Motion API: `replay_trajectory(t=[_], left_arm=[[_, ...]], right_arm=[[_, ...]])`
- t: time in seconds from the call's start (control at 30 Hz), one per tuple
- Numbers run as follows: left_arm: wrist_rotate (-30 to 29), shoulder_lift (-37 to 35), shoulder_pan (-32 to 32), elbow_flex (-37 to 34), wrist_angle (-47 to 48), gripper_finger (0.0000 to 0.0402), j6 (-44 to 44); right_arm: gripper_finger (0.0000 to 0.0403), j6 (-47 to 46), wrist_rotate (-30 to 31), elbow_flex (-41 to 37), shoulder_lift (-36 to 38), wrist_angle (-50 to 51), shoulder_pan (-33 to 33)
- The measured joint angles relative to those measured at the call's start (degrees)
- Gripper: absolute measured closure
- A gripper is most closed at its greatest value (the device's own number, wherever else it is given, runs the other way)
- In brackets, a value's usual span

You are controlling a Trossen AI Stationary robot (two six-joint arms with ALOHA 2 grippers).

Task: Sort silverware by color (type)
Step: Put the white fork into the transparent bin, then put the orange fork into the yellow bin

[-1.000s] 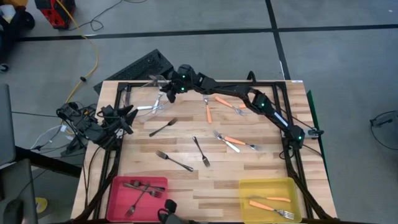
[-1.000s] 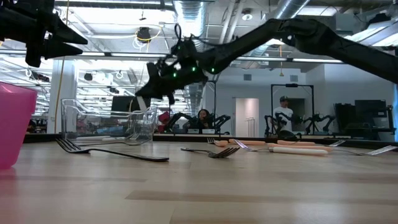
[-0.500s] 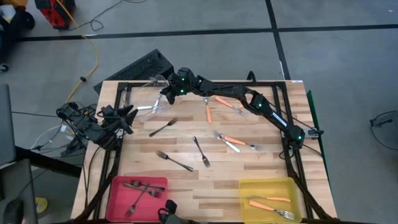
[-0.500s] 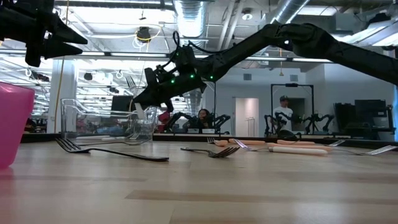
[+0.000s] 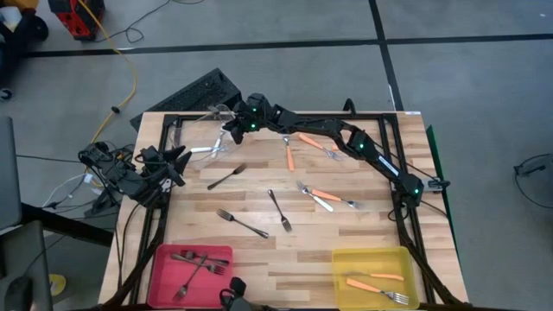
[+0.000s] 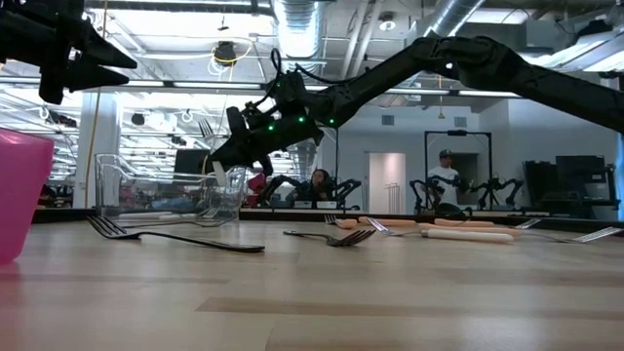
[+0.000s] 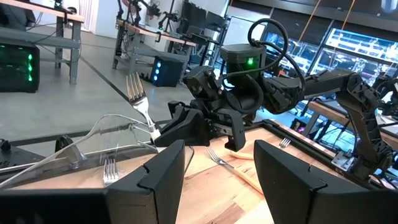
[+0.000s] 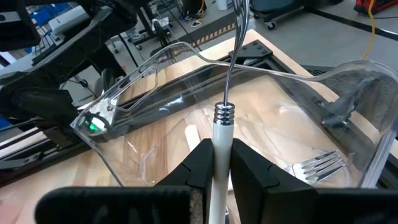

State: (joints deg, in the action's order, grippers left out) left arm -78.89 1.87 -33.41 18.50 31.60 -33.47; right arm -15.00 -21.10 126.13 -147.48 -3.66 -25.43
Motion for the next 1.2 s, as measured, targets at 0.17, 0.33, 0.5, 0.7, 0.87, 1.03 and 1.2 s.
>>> replay_trajectory(t=[0.17,0.33,0.5,0.7,0.87,1.03,1.2], left_arm=[[0.0,0.0,0.0,0.0,0.0,0.0223,0.0],[0.0,0.0,0.0,0.0,0.0,0.0223,0.0],[0.0,0.0,0.0,0.0,0.0,0.0223,0.0],[0.0,0.0,0.0,0.0,0.0,0.0223,0.0],[0.0,0.0,0.0,0.0,0.0,0.0223,0.0],[0.0,0.0,0.0,0.0,0.0,0.0223,0.0],[0.0,0.0,0.0,0.0,0.0,0.0223,0.0]], right_arm=[[0.0332,0.0,0.0,0.0,0.0,0.0,0.0],[0.0331,0.3,0.0,0.0,0.0,-0.1,0.0],[0.0308,0.3,0.0,0.0,0.0,-0.1,0.0],[0.0265,0.4,0.0,0.0,0.0,-0.1,0.0],[0.0256,0.5,0.0,0.0,0.0,-0.1,0.0],[0.0255,1.5,0.0,0.0,0.2,-0.9,0.0],[0.0255,1.5,0.0,0.0,3.0,-1.3,-0.1]])
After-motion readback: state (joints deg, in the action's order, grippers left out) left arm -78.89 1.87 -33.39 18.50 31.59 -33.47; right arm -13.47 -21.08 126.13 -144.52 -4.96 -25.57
